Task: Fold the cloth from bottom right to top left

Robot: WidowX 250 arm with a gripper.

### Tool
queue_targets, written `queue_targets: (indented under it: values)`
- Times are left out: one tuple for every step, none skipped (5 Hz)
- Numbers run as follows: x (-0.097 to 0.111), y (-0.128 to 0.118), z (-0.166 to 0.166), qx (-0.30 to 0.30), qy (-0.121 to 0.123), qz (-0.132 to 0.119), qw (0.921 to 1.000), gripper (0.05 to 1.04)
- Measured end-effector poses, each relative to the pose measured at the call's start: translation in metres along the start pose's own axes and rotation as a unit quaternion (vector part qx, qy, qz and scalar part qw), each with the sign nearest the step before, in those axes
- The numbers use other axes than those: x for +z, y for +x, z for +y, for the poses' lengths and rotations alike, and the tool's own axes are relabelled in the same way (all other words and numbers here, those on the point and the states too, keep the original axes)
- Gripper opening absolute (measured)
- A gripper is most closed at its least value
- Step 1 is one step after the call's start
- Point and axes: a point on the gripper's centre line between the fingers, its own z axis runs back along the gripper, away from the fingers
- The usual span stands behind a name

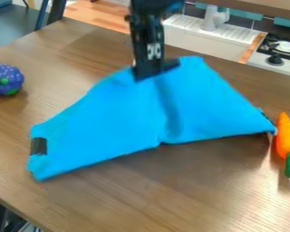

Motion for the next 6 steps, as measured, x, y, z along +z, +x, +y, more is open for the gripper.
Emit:
queue_targets:
  values:
    - [0.014,0.004,0.024,0.017,0.002,-0.007,0.9998,0.052]
    - [0.017,0.009,0.045,0.03,-0.002,-0.01,0.9995,0.053]
    - [0.024,0.009,0.065,0.047,-0.007,-0.013,0.9988,0.052]
    - [0.028,0.001,0.095,0.083,-0.012,-0.019,0.9963,0.052]
    - [0.029,0.001,0.111,0.095,-0.02,-0.016,0.9951,0.052]
    - [0.031,-0.002,0.131,0.117,-0.028,-0.018,0.9925,0.052]
